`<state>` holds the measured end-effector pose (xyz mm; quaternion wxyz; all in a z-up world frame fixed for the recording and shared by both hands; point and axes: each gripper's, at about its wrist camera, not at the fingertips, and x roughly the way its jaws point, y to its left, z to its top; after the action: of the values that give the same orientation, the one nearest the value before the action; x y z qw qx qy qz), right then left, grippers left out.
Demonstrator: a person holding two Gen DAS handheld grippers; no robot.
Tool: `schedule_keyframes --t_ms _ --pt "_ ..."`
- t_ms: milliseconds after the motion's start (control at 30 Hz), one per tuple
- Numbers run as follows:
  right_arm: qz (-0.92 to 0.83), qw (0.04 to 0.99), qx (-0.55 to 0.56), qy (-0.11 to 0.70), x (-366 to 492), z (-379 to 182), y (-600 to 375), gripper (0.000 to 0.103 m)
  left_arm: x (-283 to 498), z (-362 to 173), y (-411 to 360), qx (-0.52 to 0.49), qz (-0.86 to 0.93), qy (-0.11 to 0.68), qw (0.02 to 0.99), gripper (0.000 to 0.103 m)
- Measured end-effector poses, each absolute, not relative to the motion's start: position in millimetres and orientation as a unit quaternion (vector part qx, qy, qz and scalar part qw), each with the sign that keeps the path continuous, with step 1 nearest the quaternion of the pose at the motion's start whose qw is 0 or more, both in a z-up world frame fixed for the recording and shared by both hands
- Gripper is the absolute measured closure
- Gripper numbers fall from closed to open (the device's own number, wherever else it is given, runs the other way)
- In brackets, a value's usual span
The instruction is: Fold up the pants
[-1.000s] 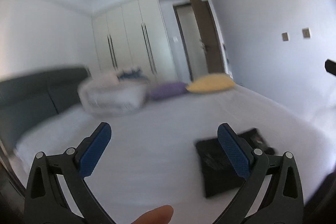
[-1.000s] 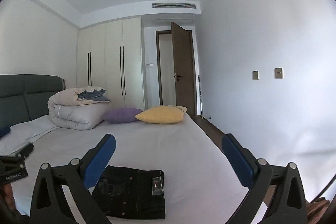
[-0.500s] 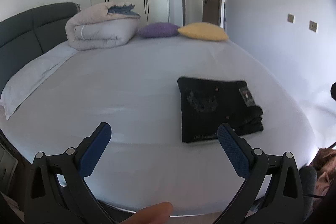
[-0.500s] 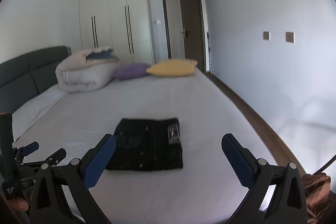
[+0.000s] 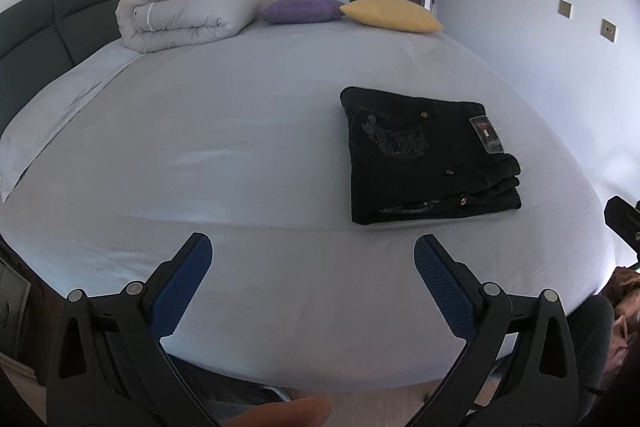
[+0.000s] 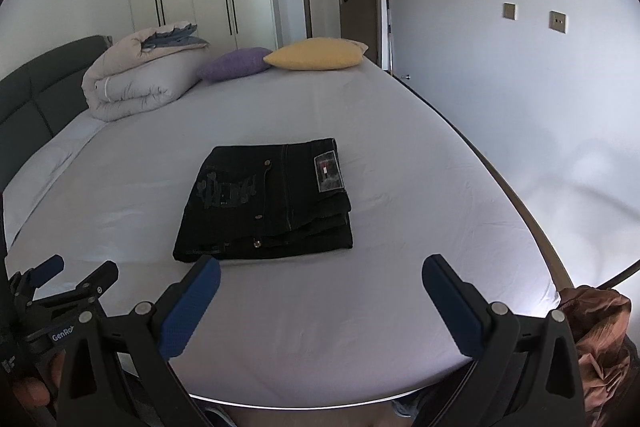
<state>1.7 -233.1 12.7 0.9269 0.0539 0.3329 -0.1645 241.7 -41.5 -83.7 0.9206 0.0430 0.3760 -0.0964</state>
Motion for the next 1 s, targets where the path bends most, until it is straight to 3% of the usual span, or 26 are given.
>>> schedule_keyframes --t_ms 1000 --pt "-0.146 0.919 0.049 0.362 13.9 -5.3 -226.0 0.0 244.1 -91.0 -44.1 0.049 -0.1 0.383 0.917 0.0"
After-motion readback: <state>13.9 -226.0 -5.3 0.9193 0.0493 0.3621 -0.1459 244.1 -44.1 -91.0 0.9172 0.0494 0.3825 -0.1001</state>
